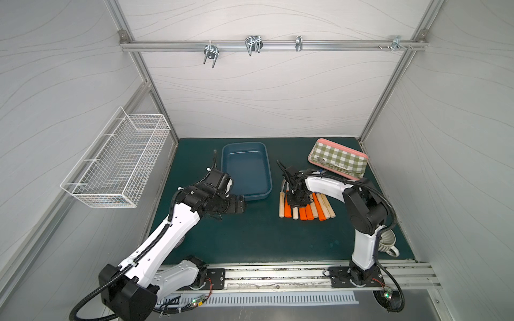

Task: Put small sickles into storage boxes
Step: Pick up the sickle at the center of the board.

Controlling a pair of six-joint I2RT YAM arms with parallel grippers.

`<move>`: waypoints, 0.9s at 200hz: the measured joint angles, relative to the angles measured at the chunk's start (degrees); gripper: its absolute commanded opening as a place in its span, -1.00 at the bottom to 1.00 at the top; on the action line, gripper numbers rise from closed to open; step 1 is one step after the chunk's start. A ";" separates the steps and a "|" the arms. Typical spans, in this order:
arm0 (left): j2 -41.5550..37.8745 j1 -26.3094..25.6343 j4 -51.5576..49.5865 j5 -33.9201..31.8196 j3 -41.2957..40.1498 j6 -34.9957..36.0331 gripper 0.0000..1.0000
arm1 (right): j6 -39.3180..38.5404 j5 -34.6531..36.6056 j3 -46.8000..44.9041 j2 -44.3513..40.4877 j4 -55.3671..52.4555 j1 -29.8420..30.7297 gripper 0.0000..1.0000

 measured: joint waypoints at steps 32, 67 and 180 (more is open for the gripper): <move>0.35 -0.02 -0.02 0.37 0.24 0.00 0.99 | 0.15 0.00 -0.09 0.00 0.09 -0.20 -0.83; 0.96 0.00 -0.02 0.57 1.20 0.13 0.99 | 0.11 0.04 -0.09 -0.02 0.07 -0.26 -1.00; 4.22 -0.02 0.04 1.92 5.07 1.07 0.99 | -2.49 -0.52 1.31 -1.68 -3.78 -1.92 -1.00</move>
